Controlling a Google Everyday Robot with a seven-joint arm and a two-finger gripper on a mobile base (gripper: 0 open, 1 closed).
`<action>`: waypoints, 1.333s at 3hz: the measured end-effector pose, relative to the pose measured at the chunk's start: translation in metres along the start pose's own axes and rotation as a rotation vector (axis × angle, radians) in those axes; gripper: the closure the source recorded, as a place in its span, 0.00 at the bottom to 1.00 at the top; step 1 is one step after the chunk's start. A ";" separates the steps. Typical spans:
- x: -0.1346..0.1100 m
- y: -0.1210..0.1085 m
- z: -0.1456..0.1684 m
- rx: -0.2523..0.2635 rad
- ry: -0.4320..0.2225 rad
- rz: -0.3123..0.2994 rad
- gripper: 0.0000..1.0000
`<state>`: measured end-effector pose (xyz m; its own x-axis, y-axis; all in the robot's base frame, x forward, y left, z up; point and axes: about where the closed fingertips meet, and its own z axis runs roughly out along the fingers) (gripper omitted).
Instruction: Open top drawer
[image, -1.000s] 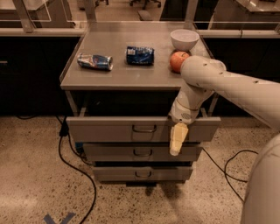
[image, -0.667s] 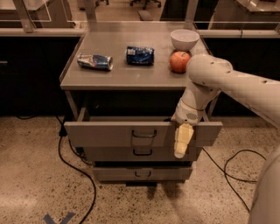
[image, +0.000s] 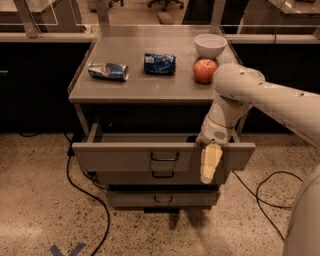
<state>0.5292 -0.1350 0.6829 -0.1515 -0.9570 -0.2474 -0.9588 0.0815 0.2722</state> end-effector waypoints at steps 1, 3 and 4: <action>0.001 0.001 0.002 -0.004 -0.013 0.002 0.00; 0.004 0.057 0.011 -0.066 -0.045 0.009 0.00; 0.005 0.106 0.008 -0.106 -0.043 0.013 0.00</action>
Offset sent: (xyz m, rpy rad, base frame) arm -0.0522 -0.0007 -0.0022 0.0633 0.0577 -0.0147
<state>0.4248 -0.1291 0.7029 -0.1757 -0.9431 -0.2822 -0.9264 0.0614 0.3714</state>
